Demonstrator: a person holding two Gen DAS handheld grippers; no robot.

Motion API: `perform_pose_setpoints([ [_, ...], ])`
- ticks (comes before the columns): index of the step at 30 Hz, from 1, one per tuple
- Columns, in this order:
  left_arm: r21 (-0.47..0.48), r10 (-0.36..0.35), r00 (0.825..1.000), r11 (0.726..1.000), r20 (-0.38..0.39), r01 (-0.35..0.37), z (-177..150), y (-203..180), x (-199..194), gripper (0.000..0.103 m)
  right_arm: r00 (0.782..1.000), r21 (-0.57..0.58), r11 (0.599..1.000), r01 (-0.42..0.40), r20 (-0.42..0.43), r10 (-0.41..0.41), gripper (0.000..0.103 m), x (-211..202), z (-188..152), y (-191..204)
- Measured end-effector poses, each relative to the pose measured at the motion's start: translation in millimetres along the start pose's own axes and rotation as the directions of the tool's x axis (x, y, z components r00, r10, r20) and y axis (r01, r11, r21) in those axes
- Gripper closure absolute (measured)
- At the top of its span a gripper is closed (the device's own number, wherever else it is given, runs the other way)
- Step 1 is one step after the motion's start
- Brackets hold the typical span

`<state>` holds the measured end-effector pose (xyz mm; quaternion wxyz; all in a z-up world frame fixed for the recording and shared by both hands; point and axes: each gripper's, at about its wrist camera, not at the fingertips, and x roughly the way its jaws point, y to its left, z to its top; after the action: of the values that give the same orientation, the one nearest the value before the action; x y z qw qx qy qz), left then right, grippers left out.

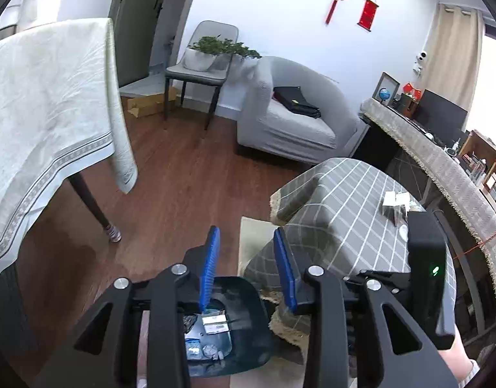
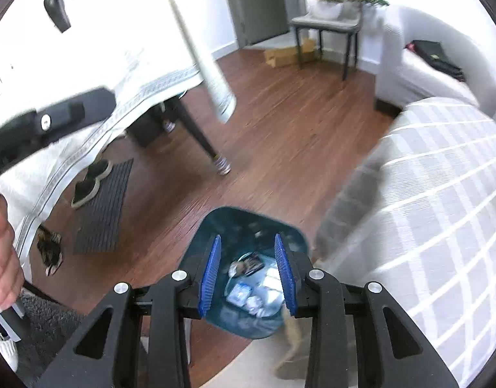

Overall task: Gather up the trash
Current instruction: 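Lift both open tools from the bin back over the table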

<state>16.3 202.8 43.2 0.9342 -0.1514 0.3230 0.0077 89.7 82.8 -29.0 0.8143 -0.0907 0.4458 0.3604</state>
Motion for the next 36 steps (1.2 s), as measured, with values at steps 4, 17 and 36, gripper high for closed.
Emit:
perform_pose_setpoints([
  [4, 0.031, -0.018, 1.0, 0.999, 0.007, 0.017, 5.6, -22.2, 10.8, 0.062, 0.999, 0.032, 0.999, 0.024, 0.032, -0.026, 0.068, -15.0, 2.6, -28.3],
  [17, 0.07, -0.114, 0.993, 0.991, -0.02, 0.116, 22.4, -95.1, 57.7, 0.048, 0.986, 0.093, 0.99, 0.11, 0.114, -0.12, 0.08, -69.7, -5.4, -101.8],
  [36, 0.119, -0.25, 0.963, 0.958, -0.1, 0.261, 23.6, -198.5, 133.9, 0.025, 0.944, 0.232, 0.941, 0.246, 0.162, -0.286, 0.047, -136.3, -38.3, -215.5],
])
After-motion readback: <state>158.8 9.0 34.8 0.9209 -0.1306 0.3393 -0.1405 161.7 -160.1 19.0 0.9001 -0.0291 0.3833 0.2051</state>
